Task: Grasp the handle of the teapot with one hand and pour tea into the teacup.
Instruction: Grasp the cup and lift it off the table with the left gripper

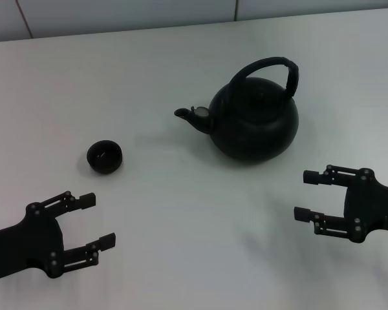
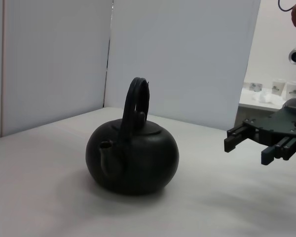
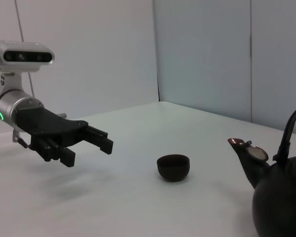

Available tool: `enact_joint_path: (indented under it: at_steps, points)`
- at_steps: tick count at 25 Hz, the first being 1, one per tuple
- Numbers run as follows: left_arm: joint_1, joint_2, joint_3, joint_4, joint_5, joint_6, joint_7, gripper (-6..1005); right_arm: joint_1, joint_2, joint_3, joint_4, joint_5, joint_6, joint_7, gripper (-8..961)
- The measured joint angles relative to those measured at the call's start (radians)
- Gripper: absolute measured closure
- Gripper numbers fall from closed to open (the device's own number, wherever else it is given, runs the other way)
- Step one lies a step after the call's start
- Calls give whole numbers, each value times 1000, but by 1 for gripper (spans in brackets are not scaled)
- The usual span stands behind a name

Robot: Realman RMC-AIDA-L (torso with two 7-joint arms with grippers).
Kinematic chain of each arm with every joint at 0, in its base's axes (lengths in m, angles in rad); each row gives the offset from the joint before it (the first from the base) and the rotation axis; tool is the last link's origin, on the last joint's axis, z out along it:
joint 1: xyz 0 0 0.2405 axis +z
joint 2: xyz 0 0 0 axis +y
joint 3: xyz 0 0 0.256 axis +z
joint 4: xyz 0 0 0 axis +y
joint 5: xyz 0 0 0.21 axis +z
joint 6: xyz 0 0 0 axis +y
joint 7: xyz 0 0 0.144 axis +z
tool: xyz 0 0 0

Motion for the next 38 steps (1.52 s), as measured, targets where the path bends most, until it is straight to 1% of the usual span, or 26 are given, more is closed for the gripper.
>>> enact_joint_path:
  at_steps: [3,16,23,25,26,27,28,29,30,38]
  points:
    - [0,-4,0,0,0,1,0,190,2,0,0,0,-1,2,0,271]
    - [-2,-10,3,0,-1,4,-1,190,2,-1,0,0,-2,3,-3,271]
    - [1,-18,-7,0,-4,6,0,190,2,0,0,0,-2,5,-4,271]
    - [2,-21,-47,-1,-19,-1,1,190,2,1,0,4,-2,9,-7,271]
    - [2,-21,-47,-1,-19,-1,1,190,2,1,0,9,-2,11,-13,271]
    - [2,-25,-126,-10,-51,-20,13,190,2,1,0,14,-1,13,-18,271]
    - [2,-29,-238,-45,-106,-49,57,190,3,0,0,24,1,14,-29,271]
    - [2,-29,-238,-45,-106,-49,57,190,3,0,0,24,1,14,-29,271]
    - [-1,-28,-304,-91,-138,-61,123,190,5,0,0,28,2,14,-32,271]
    - [-9,-28,-314,-112,-143,-68,163,190,11,0,8,29,4,14,-32,271]
